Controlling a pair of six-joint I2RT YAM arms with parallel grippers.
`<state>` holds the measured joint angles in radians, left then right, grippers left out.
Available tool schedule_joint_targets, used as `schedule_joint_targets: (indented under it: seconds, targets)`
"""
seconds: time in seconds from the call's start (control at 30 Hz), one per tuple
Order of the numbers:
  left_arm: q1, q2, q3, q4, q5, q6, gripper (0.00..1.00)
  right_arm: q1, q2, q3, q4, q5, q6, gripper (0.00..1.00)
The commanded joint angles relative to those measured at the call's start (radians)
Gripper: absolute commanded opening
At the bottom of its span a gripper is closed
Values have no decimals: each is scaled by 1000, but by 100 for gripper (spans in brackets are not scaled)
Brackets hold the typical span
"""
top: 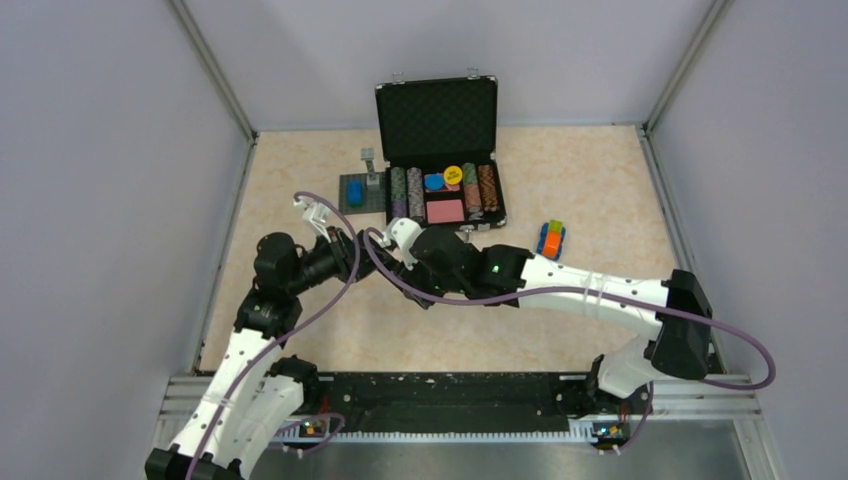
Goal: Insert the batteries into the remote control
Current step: Load the battery cover into the remote control.
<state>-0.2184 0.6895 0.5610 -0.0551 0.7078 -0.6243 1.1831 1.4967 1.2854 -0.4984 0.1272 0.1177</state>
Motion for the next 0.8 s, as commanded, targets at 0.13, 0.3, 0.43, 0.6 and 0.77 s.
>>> schedule_joint_targets:
  seconds: [0.13, 0.3, 0.43, 0.6, 0.77]
  targets:
    - [-5, 13, 35, -36, 16, -9, 0, 13, 29, 62, 21, 21, 18, 26]
    - [-5, 27, 53, -58, 16, -11, 0, 13, 45, 66, -7, 23, 18, 27]
    - [-5, 9, 55, -63, -6, 2, 0, 13, 48, 65, -20, 21, 18, 26]
    - [-5, -5, 47, -58, -15, 9, 0, 12, 56, 75, -28, 22, 13, 26]
    - [-5, -9, 47, -65, -29, 12, 0, 12, 65, 83, -40, 10, 4, 26]
